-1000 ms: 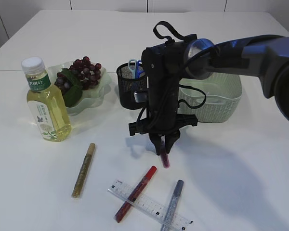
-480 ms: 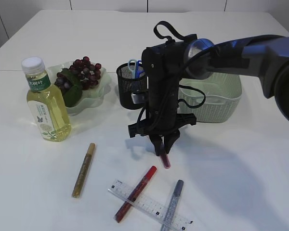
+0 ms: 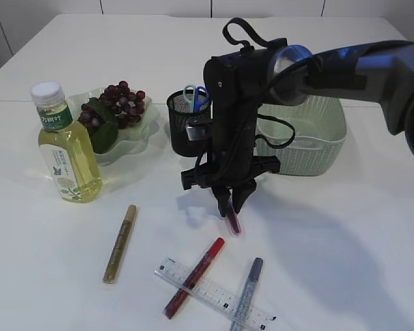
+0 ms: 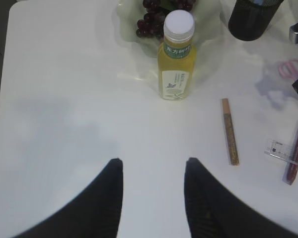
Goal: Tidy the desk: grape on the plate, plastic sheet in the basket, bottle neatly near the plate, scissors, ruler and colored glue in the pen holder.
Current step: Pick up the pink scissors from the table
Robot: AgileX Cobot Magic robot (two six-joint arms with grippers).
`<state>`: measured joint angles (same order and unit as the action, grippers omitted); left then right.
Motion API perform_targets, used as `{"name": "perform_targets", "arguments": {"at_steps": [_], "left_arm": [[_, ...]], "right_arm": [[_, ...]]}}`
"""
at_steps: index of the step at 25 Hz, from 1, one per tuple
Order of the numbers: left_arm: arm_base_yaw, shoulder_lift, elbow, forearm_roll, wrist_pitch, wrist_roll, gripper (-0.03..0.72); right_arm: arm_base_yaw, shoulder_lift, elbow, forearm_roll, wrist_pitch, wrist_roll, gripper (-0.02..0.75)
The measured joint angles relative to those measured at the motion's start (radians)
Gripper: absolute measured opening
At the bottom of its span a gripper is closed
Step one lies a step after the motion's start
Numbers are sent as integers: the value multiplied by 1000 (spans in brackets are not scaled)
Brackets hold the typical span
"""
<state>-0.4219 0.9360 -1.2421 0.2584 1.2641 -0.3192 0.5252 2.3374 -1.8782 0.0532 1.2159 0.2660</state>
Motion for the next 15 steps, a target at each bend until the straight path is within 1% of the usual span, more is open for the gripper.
{"name": "perform_targets", "arguments": {"at_steps": [6,9,15], "left_arm": [[0,0,0,-1,0,0,300],[0,0,0,-1,0,0,300],[0,0,0,-1,0,0,300]], "right_arm": [[47,-33,0,-59,0,-13,180],[66,-55,0,-60,0,-15,180],[71,-88,0,-61,0,-41,180]]}}
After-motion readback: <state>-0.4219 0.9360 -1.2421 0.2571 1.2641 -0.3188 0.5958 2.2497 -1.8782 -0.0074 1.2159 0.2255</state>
